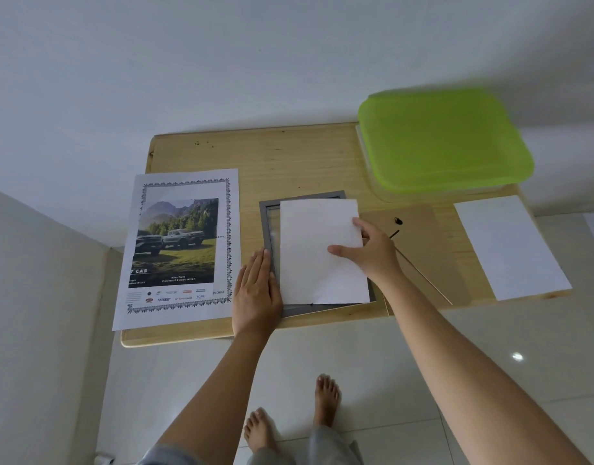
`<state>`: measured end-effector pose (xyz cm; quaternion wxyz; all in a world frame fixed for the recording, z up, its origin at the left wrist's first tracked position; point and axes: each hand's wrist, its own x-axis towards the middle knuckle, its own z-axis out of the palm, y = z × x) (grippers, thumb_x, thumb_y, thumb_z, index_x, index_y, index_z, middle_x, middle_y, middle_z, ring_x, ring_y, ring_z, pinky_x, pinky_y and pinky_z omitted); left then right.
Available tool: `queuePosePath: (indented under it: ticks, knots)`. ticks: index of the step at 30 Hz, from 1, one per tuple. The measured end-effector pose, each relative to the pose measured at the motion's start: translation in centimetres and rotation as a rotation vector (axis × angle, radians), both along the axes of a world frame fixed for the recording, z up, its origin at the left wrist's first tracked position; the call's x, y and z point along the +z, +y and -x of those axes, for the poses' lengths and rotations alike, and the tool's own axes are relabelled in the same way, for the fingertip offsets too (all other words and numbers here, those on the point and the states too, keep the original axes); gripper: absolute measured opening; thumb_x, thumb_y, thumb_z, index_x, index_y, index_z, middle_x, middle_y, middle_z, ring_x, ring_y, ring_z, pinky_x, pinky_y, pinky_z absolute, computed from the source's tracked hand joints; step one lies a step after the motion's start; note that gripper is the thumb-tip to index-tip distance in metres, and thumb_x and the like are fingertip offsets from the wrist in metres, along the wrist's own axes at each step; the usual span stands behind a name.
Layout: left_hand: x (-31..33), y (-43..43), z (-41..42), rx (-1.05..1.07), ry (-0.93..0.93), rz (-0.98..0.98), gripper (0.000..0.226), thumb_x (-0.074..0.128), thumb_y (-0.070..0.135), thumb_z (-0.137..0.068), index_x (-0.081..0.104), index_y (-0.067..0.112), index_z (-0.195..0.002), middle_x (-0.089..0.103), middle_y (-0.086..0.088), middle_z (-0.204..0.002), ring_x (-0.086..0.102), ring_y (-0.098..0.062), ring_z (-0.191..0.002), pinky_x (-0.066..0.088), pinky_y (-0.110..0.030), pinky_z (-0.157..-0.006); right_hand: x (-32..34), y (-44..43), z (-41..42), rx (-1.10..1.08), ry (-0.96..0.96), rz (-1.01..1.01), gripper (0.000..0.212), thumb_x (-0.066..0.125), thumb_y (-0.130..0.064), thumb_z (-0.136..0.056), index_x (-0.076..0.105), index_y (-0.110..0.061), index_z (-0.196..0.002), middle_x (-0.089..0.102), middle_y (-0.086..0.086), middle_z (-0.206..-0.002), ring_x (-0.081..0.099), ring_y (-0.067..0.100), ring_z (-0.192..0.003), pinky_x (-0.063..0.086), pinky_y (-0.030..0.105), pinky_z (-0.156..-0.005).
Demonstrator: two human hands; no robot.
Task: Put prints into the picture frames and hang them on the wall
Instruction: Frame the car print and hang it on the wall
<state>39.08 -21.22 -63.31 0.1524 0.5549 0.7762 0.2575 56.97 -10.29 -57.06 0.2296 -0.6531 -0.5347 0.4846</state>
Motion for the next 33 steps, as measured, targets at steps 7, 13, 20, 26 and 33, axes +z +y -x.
queuePosePath:
  ticks: [7, 13, 20, 26, 33]
  knots:
    - [0.1, 0.1, 0.2, -0.027, -0.004, 0.069, 0.054, 0.024, 0.031, -0.093, 0.031, 0.014, -0.143, 0.032, 0.002, -0.150, 0.023, -0.011, -0.141, 0.017, -0.032, -0.117, -0.5, -3.2, -1.9, -0.153, 0.027, -0.022, 0.058, 0.069, -0.005, -0.072, 0.052, -0.023, -0.125, 0.060, -0.008, -0.101, 0.057, 0.011, -0.100, 0.044, 0.022, -0.076]
    - [1.0, 0.4, 0.3, -0.099, 0.033, 0.162, 0.048, 0.028, 0.028, -0.101, 0.018, 0.014, -0.146, 0.020, 0.000, -0.154, 0.012, -0.012, -0.143, 0.011, -0.029, -0.118, 0.1, -3.3, -2.3, -0.155, 0.042, -0.098, 0.054, 0.066, -0.001, -0.075, 0.053, -0.019, -0.124, 0.063, -0.003, -0.104, 0.059, 0.008, -0.090, 0.043, 0.005, -0.063]
    - [1.7, 1.1, -1.0, 0.001, -0.006, 0.227, 0.049, 0.028, 0.022, -0.101, 0.016, 0.013, -0.147, 0.017, -0.001, -0.156, 0.011, -0.014, -0.144, 0.019, -0.033, -0.115, 1.5, -2.2, -5.2, -0.133, -0.069, -0.167, 0.054, 0.051, 0.003, -0.084, 0.047, -0.019, -0.133, 0.057, -0.004, -0.115, 0.053, 0.011, -0.104, 0.042, 0.016, -0.077]
    - [2.4, 1.4, -2.0, 0.070, -0.013, 0.211, 0.050, 0.035, 0.016, -0.098, 0.023, 0.011, -0.146, 0.024, -0.004, -0.153, 0.020, -0.019, -0.142, 0.027, -0.041, -0.111, 1.1, -2.3, -11.8, -0.207, -0.369, -0.237, 0.059, 0.042, 0.010, -0.081, 0.043, -0.013, -0.136, 0.051, 0.017, -0.127, 0.048, 0.029, -0.117, 0.036, 0.027, -0.093]
    - [2.4, 1.8, -3.0, 0.146, -0.016, 0.203, 0.050, 0.039, 0.013, -0.095, 0.028, 0.010, -0.144, 0.029, -0.007, -0.151, 0.025, -0.023, -0.139, 0.029, -0.044, -0.109, 0.0, -0.7, -19.8, -0.445, -0.540, -0.170, 0.061, 0.042, 0.008, -0.077, 0.043, -0.009, -0.136, 0.043, 0.025, -0.123, 0.046, 0.041, -0.111, 0.041, 0.044, -0.092]
